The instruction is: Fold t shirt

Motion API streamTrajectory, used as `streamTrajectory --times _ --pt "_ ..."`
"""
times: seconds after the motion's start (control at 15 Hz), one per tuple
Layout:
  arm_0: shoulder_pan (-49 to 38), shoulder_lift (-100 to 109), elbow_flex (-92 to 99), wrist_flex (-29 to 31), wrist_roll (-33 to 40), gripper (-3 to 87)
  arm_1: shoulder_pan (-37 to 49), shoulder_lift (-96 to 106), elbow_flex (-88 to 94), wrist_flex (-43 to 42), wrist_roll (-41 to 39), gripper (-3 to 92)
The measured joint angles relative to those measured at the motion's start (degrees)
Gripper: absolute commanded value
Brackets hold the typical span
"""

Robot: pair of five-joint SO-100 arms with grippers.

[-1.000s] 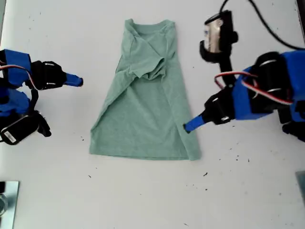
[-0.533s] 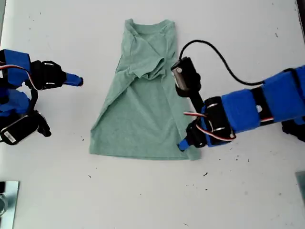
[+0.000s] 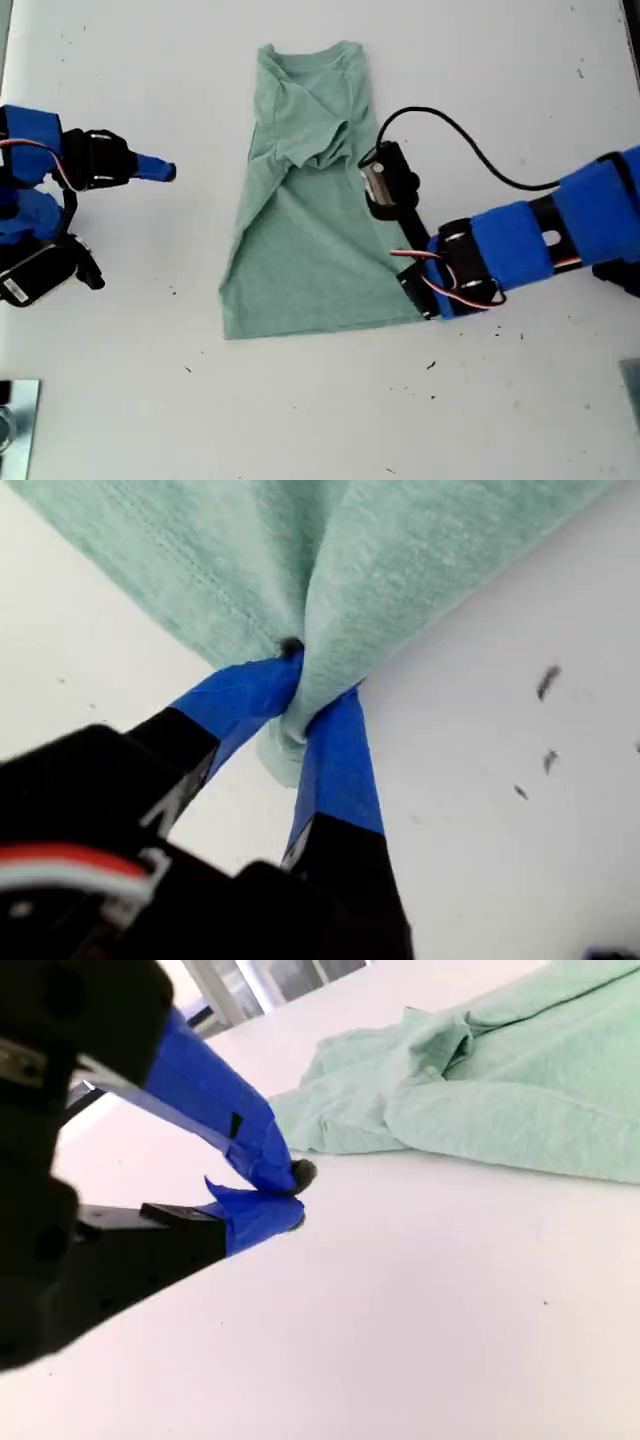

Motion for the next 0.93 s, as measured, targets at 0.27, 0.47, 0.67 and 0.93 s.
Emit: streamTrajectory --times 0.27,0.47,0.67,0.93 --pt "0.0 1.1 0.2 0.0 0.0 -0.2 -2.7 5.4 -9.2 14.1 -3.5 2.5" --pt "1.1 1.6 0.2 0.1 0.0 -0.2 -3.2 5.4 -14.1 13.8 -2.4 2.5" --pt "1.1 1.6 0.2 0.4 0.0 -0.2 -1.8 4.8 -14.1 2.2 2.8 1.2" --pt "1.4 2.1 0.2 0.5 0.0 -0.2 7.0 -4.5 -14.1 -15.2 3.5 2.8"
